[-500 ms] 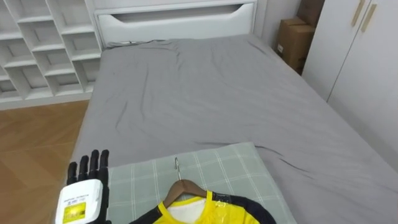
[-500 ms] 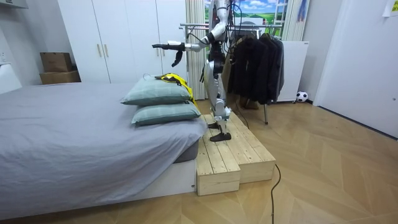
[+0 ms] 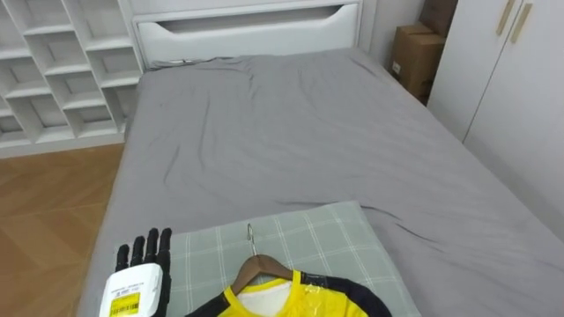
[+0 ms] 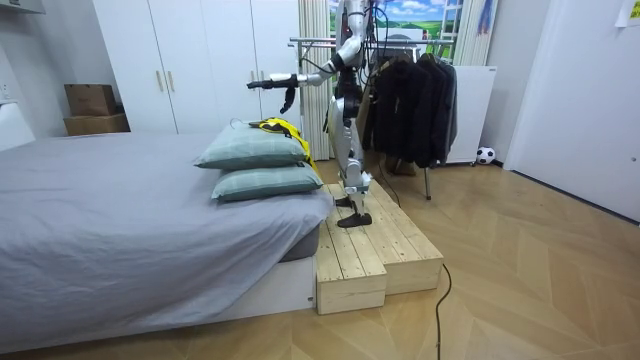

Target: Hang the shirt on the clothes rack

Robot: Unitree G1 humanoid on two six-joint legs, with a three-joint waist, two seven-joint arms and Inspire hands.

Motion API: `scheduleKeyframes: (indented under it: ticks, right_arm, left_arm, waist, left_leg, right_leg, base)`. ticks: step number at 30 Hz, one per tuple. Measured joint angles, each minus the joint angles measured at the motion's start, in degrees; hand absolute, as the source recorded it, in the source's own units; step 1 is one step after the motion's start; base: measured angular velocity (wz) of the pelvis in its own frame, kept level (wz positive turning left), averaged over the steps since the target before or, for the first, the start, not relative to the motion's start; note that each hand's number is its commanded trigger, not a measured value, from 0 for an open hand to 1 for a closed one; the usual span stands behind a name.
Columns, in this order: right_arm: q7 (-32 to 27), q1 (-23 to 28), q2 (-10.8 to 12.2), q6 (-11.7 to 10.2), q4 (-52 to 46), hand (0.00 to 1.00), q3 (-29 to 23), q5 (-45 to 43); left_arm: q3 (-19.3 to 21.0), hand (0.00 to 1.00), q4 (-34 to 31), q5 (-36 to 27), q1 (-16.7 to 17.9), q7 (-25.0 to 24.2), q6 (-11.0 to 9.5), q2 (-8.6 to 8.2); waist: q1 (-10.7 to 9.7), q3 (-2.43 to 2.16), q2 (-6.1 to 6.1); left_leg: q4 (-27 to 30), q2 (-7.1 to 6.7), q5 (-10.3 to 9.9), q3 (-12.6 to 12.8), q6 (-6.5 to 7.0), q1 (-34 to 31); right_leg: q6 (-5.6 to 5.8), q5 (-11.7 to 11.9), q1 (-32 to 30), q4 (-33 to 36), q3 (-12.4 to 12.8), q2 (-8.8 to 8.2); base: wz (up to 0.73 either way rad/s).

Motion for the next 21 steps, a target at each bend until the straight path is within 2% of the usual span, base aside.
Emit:
scheduleKeyframes:
  ticks: [4, 8, 14, 21]
  right_arm:
    - [-0.6, -0.3, 0.1, -0.1, 0.1, 0.00, 0.4, 0.0]
    - [-0.6, -0.4, 0.4, -0.1, 0.1, 0.00, 0.7, 0.5]
    - [-0.6, -0.8, 1.6, -0.3, 0.1, 0.00, 0.5, 3.7]
    - [-0.7, -0.5, 2.7, -0.1, 0.0, 0.00, 0.5, 7.8]
  left_arm:
    - [-0.2, 0.00, 0.6, 0.0, -0.2, -2.1, 0.0, -0.59]
    - [-2.4, 0.00, 0.2, 0.0, -1.1, -4.8, -0.1, -0.65]
    - [-2.2, 0.00, 1.3, 0.0, -1.8, -7.3, -0.2, -0.78]
    - [-2.2, 0.00, 6.4, -4.1, -1.9, -8.3, 0.0, -2.34]
  waist:
    - [-0.1, 0.03, -0.24]
    - [-0.3, 0.13, -0.73]
    - [-1.3, 0.10, -1.18]
    - [-1.4, -0.46, -1.90]
  left_leg:
    - [-0.1, 0.04, 0.0, 0.2, 0.00, -0.7]
    - [0.0, 0.09, 0.0, 0.7, 0.00, -1.0]
    - [-0.4, 0.17, 0.0, 1.4, 0.00, -1.0]
    - [0.0, 0.18, 0.0, 1.6, -0.01, -1.0]
  right_leg:
    - [0.00, 0.0, -0.9, 0.3, 0.2, 0.01]
    - [0.00, 0.0, -1.4, 0.5, 0.3, 0.00]
    - [0.00, 0.0, -1.7, 0.2, 1.1, 0.13]
    - [0.01, 0.0, -1.6, 0.1, 1.3, 0.12]
  base:
    - [-0.01]
    - [-0.02]
    - [-0.06]
    - [-0.01]
